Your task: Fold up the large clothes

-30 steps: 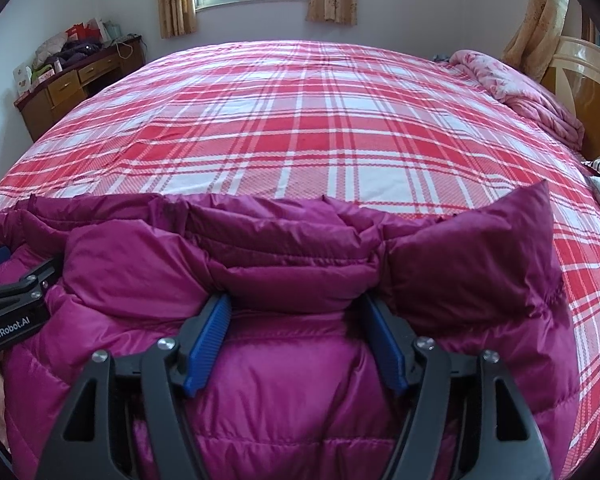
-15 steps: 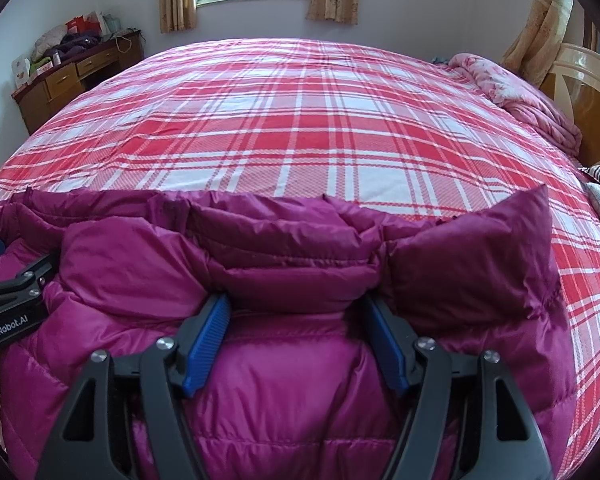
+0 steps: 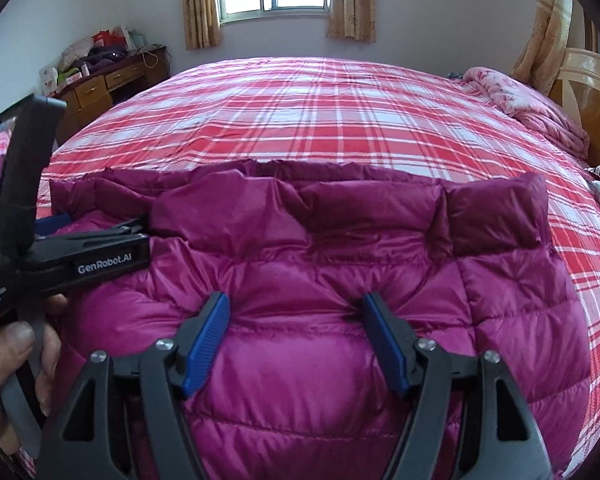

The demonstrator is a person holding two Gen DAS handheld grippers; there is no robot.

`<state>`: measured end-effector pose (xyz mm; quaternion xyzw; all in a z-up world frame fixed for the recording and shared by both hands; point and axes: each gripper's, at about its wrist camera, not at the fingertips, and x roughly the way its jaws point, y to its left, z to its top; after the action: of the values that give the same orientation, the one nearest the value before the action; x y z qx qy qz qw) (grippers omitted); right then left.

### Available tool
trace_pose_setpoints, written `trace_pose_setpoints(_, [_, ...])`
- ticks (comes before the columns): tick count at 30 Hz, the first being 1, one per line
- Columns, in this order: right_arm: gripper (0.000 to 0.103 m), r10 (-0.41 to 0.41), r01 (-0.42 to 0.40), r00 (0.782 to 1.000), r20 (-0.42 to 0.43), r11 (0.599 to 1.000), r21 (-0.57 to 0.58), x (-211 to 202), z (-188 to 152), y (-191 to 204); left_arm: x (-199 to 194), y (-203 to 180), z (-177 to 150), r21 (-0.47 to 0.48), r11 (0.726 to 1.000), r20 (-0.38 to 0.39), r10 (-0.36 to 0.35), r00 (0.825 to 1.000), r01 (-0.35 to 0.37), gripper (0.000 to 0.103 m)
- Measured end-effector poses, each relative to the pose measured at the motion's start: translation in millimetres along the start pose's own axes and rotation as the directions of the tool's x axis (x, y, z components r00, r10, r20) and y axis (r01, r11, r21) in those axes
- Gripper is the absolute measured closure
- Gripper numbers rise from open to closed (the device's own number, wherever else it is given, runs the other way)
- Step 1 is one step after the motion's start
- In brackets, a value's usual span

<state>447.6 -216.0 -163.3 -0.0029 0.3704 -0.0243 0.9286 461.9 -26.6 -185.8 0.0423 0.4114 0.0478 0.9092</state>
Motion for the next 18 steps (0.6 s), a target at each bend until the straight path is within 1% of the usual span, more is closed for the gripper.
trace_pose_setpoints(5, [0.029, -0.024, 0.024, 1.0, -0.007, 0.999, -0.024, 4, 0, 3, 0, 1, 0, 0.001, 1.0, 0.0, 0.001, 1.0, -0.001, 0.001])
trace_pose_setpoints(8, [0.029, 0.006, -0.006, 1.0, 0.018, 1.0, -0.007, -7, -3, -1, 0, 0, 0, 0.002, 1.0, 0.0, 0.001, 1.0, -0.001, 0.001])
trace_pose_setpoints(10, [0.03, 0.023, -0.024, 0.999, 0.049, 0.999, 0.03, -20, -4, -4, 0, 0, 0, 0.001, 1.0, -0.001, -0.001, 1.0, 0.001, 0.001])
trace_pose_setpoints(12, [0.029, 0.042, -0.043, 0.998, 0.045, 0.998, 0.037, -24, -6, -1, 0, 1, -1, 0.0, 1.0, -0.001, -0.002, 1.0, 0.002, 0.001])
trace_pose_setpoints(14, [0.029, 0.0, 0.0, 1.0, 0.01, 1.0, -0.005, -17, -12, 8, 0, 0, 0, 0.001, 1.0, -0.001, -0.002, 1.0, 0.002, 0.001])
trace_pose_setpoints(18, [0.028, -0.046, 0.047, 0.999, 0.014, 0.998, -0.038, -10, -17, 16, 0, 0, 0, 0.002, 1.0, 0.001, 0.0, 1.0, 0.0, 0.001])
